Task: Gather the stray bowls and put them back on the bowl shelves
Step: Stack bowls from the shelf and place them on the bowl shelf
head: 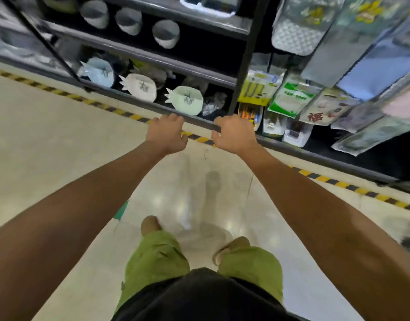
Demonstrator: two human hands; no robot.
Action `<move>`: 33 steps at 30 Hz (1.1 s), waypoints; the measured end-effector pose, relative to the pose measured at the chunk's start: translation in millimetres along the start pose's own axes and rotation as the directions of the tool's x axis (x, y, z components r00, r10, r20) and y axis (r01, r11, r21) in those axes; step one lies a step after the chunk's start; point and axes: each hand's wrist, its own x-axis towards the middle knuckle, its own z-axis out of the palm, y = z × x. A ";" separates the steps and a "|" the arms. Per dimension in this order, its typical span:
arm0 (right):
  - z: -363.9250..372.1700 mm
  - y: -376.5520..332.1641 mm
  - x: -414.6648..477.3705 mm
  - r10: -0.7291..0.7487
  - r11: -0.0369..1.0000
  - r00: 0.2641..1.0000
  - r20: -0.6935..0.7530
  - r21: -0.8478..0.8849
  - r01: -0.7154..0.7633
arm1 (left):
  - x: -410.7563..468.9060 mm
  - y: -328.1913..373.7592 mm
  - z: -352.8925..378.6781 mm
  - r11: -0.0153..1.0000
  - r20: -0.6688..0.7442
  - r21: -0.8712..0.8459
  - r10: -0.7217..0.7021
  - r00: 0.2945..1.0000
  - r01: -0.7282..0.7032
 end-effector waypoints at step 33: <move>14.1 -304.0 448.0 0.089 0.996 0.996 -0.031 -0.007 -0.089 | 225.8 -469.8 -42.2 0.984 -0.056 0.122 0.137 0.989 -0.129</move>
